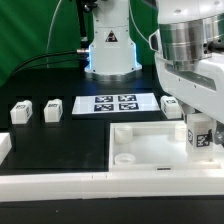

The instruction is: Assemble one leg

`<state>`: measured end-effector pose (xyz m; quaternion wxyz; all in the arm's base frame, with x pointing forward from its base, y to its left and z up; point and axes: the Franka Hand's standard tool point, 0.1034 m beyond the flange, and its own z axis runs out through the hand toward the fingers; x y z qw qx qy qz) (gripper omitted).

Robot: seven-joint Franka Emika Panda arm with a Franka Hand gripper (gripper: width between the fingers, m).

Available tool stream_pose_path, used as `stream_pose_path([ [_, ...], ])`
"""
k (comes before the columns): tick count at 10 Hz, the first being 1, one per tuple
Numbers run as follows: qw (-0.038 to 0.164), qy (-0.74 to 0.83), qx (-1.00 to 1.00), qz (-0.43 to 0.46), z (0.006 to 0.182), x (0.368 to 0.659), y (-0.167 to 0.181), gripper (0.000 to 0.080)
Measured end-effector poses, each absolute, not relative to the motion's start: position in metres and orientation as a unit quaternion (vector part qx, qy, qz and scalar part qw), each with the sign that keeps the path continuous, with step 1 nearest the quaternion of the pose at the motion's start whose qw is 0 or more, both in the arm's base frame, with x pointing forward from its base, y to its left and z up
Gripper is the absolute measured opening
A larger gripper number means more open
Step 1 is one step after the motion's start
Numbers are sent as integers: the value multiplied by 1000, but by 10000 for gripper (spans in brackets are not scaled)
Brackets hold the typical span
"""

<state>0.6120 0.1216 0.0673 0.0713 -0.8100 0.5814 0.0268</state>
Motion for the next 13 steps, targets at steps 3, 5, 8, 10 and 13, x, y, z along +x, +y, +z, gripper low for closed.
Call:
stream_pose_path([
  [3, 67, 397, -915, 17, 66, 610, 122, 648],
  [5, 60, 286, -956, 7, 66, 611, 122, 649],
  [8, 34, 104, -994, -8, 68, 612, 126, 649],
  [10, 31, 26, -999, -11, 68, 613, 121, 649],
  [13, 31, -6, -999, -12, 68, 613, 122, 649],
])
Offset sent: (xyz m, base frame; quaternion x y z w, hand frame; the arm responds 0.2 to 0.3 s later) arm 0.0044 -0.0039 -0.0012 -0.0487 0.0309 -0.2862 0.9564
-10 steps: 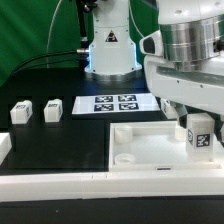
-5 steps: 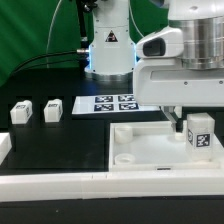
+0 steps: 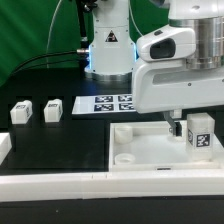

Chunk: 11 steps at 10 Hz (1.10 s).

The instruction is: Assemble one leg

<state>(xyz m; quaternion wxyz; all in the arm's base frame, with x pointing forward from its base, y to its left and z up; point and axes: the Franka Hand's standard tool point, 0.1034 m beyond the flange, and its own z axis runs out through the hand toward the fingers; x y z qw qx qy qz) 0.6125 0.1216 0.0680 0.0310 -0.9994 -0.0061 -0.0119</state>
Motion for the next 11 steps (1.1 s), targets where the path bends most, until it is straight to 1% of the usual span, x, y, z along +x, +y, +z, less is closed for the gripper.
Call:
stream_pose_path([
  [1, 31, -6, -999, -12, 68, 612, 122, 526],
  [2, 31, -6, -999, -12, 68, 612, 122, 365],
  [3, 31, -6, -999, -12, 68, 613, 121, 365],
  [4, 31, -6, -999, -12, 68, 612, 121, 294],
  [8, 31, 12, -999, -11, 68, 612, 121, 294],
  [9, 37, 45, -998, -9, 68, 613, 120, 294],
  [10, 53, 134, -990, -3, 68, 614, 117, 294],
  [11, 57, 184, -981, -1, 68, 614, 117, 294],
])
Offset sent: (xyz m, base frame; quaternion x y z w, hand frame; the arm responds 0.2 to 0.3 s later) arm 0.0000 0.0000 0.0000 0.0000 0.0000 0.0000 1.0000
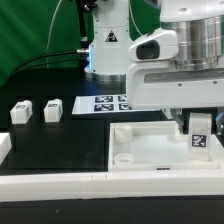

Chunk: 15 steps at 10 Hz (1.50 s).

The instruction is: Assemble one leg

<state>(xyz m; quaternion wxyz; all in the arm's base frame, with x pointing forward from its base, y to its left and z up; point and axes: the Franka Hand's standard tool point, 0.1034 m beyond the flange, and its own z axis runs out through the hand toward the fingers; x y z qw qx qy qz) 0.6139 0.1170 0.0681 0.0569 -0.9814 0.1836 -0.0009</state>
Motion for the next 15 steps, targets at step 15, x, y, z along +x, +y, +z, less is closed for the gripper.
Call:
stream_pose_path([
  [15, 82, 622, -778, 32, 65, 613, 123, 610],
])
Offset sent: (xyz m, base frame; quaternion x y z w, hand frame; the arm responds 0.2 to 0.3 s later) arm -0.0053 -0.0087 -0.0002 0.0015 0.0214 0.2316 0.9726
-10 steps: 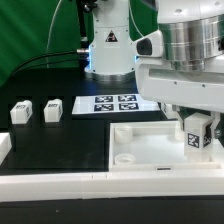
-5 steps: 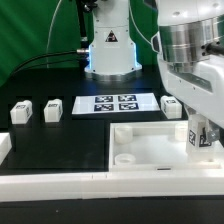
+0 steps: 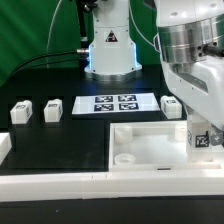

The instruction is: Assemble one leg

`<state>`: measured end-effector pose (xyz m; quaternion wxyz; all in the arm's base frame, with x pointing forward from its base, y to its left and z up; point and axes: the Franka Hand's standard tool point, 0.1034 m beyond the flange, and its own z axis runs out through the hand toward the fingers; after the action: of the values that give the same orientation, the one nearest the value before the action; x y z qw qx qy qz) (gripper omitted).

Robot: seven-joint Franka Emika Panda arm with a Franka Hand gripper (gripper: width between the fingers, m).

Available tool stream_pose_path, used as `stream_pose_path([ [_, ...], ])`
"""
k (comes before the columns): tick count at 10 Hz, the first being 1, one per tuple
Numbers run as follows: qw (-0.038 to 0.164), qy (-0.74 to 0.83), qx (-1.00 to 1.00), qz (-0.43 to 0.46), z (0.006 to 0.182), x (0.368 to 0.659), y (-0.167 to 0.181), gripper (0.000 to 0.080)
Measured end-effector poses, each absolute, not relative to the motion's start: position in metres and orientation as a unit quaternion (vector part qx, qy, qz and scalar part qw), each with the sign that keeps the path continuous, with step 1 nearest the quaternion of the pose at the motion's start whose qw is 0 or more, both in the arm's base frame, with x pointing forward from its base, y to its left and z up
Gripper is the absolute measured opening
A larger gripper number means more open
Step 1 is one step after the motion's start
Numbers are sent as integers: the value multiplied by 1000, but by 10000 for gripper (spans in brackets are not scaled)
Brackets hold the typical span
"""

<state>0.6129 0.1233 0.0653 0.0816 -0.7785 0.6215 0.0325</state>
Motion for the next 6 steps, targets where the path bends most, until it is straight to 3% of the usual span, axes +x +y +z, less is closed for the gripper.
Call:
stream_pose_path([
  [3, 84, 525, -847, 22, 65, 613, 122, 647],
  [6, 70, 361, -930, 13, 66, 613, 118, 649],
])
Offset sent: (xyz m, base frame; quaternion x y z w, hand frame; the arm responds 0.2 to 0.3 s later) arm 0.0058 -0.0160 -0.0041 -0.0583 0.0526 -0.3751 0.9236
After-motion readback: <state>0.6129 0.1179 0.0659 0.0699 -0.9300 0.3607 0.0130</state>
